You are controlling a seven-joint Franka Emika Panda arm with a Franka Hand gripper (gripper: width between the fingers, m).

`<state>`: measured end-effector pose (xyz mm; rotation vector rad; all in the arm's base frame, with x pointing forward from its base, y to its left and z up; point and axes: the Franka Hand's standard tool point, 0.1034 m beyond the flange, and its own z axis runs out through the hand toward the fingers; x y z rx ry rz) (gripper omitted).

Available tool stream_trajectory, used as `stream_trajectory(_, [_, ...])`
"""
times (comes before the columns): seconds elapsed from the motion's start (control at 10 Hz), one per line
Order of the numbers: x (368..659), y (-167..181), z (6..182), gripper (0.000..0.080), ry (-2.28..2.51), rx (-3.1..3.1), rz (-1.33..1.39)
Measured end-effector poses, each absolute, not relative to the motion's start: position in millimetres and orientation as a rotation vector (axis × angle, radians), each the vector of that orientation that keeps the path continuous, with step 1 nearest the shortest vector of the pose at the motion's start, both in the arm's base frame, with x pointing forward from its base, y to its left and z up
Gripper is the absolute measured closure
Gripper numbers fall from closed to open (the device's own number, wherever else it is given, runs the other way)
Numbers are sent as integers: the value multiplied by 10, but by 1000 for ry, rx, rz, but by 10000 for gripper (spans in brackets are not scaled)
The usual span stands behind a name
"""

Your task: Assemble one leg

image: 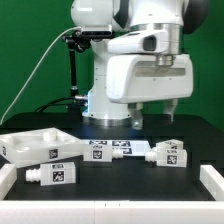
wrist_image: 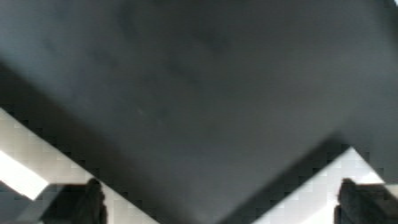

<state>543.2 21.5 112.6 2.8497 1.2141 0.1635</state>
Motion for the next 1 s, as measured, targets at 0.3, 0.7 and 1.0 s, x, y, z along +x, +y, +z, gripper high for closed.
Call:
stream_trajectory(0.3, [5408, 157, 1120, 150, 1217, 2843, 180])
stream_trajectory(0.7, [5245, -195, 1082, 150, 1305, 2796, 126])
stream_trajectory(1.0, [5102, -596, 1170, 150, 1241, 2823, 77])
